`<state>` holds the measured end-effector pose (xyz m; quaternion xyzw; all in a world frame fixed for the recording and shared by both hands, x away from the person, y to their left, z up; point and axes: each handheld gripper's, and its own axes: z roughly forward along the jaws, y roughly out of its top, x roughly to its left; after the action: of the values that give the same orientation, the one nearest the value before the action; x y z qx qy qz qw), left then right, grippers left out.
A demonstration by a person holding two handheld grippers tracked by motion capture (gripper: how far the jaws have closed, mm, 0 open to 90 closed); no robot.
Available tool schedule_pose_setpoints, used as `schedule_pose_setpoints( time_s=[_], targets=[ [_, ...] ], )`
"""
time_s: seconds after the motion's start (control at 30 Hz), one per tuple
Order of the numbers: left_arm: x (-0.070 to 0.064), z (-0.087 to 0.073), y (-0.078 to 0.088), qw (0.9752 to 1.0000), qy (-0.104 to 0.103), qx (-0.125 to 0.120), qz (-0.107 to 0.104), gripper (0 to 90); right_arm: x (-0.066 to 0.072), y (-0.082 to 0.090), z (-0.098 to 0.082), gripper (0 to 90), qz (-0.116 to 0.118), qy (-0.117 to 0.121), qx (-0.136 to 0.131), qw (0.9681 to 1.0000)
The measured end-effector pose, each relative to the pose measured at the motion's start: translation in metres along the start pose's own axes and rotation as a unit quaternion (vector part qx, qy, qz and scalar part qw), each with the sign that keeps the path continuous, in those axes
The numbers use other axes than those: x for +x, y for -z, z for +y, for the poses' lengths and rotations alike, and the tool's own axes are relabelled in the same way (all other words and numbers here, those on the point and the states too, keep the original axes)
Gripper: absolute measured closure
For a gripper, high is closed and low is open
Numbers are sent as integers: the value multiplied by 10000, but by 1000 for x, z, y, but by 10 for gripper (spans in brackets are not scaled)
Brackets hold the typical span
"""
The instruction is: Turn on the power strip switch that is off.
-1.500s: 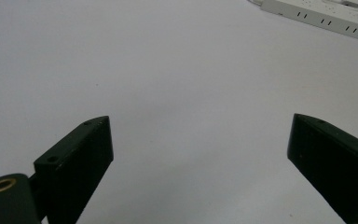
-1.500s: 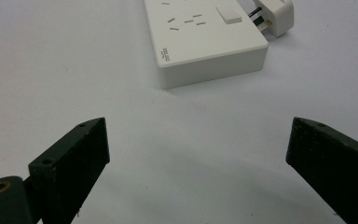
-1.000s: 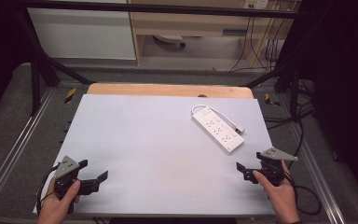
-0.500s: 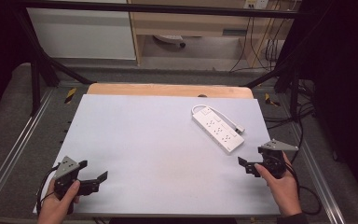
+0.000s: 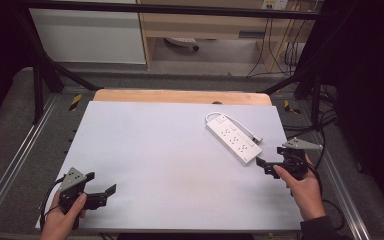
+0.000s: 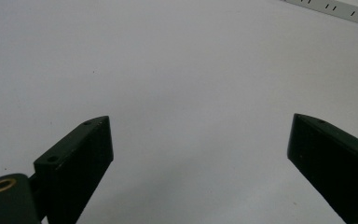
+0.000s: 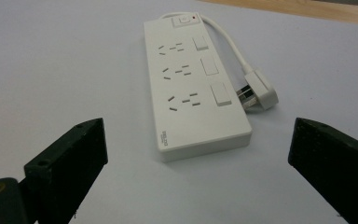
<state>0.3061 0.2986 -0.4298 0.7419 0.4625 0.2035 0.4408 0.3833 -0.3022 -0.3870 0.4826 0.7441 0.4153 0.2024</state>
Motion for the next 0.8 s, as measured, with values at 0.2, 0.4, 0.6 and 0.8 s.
schedule_pose_setpoints(
  time_s=[0.2,0.4,0.6,0.8],
  targets=[
    [0,0,-1,10000,14,18,-3,68,-3,-3,11,64,1,-12,-76,10000],
    [0,0,-1,10000,13,28,-1,68,-6,-7,21,52,61,-67,-155,9998],
    [1,-1,-1,10000,14,41,-1,68,-9,-11,31,41,-21,-35,-176,9998],
    [1,-1,-1,10000,6,44,-8,68,-13,-14,40,42,-110,-16,-210,9997]
  ],
)
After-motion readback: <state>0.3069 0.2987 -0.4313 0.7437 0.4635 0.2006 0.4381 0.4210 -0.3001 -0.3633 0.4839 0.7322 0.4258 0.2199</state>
